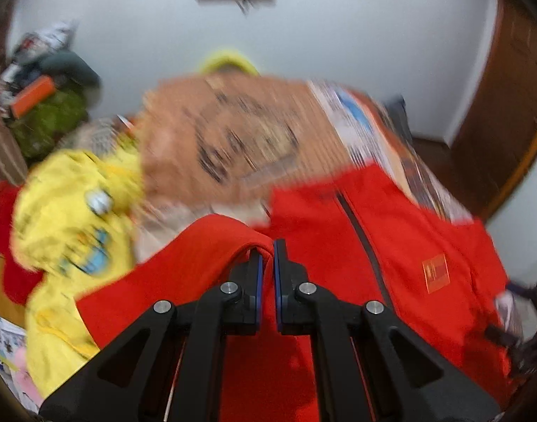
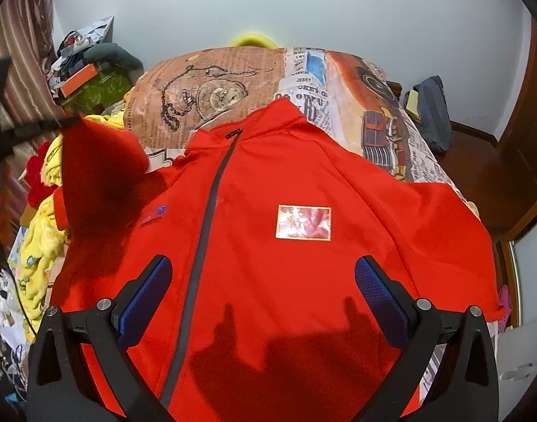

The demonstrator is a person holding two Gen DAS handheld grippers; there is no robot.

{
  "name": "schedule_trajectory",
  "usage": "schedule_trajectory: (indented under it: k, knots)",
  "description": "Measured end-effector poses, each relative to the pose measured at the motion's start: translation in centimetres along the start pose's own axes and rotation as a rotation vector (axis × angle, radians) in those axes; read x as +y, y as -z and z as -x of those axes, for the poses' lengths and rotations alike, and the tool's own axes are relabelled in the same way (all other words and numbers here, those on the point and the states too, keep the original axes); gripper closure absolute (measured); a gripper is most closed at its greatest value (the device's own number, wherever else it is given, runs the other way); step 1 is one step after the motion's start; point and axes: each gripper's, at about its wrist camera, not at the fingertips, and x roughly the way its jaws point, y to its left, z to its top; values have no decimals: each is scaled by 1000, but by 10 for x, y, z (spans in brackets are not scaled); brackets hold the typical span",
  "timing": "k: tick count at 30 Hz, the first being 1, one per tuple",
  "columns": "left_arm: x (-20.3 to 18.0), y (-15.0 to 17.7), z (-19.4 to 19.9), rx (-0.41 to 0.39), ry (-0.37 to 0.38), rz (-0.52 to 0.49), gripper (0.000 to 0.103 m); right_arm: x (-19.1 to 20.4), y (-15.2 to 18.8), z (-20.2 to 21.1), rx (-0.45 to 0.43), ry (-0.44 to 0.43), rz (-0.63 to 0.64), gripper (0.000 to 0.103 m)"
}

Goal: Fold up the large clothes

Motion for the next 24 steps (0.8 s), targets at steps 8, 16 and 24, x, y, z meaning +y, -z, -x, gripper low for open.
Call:
schedule_trajectory:
  k: [8, 16, 24]
  knots:
    - [-57, 69, -64, 254, 105, -87, 99, -9, 9, 0, 21, 6, -5, 0]
    - [-62, 89, -65, 313, 153, -110, 60, 0, 9, 9, 23, 15, 33, 0]
    - [2, 64, 5, 166, 96, -44, 45, 44, -15, 17, -22, 22, 143, 0]
